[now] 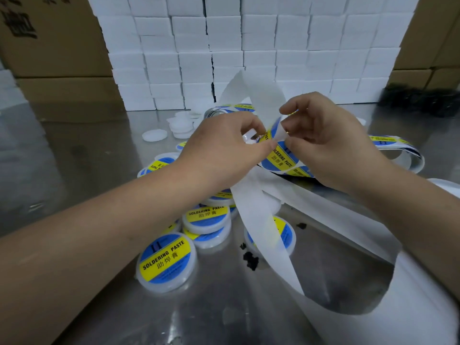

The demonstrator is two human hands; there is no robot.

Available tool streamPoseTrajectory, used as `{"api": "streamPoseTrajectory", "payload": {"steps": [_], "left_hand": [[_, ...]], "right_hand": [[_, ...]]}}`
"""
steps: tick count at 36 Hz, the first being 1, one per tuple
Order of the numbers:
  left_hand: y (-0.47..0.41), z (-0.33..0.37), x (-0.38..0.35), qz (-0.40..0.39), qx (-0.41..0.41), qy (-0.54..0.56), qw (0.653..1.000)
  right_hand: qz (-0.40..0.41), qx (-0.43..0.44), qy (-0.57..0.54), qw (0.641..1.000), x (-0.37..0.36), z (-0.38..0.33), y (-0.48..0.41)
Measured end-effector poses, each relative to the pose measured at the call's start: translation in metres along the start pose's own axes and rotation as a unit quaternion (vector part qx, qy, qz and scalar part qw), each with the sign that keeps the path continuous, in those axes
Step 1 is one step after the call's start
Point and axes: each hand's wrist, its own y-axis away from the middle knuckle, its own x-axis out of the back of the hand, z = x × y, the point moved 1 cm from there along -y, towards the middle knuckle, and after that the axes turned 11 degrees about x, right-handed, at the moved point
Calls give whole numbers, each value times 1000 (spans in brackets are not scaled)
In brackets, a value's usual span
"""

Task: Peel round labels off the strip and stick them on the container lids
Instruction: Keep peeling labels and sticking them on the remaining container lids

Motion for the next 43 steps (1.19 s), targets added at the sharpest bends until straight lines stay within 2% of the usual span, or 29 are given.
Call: {"api": "streamPoseTrajectory", "payload": {"steps": [5,11,15,20,25,30,36,39,43], "left_hand": [[-8,-4,5,26,37,41,998],[-17,-13,15,110,105,142,978],[-20,-16,16,120,140,178,967],[-13,-15,13,115,99,140,978],[-7,-11,11,128,31,85,988],[-4,-10,8,137,-1,42,990],[-3,-9,8,136,-9,29,990],[-2,-9,8,133,-10,36,990],[-2,-9,8,135,-7,30,990]], "right_hand": [[8,-30,31,999,-1,1,1],[39,-55,70,995,3,4,2],[55,-22,87,994,1,0,3],[62,38,114,991,-2,-1,3],[48,0,73,996,-2,1,4],[53,-41,53,996,-2,3,4],[55,-45,-1,997,2,2,2],[48,-25,21,998,3,-1,-1],[34,-44,27,998,3,-1,-1]]}}
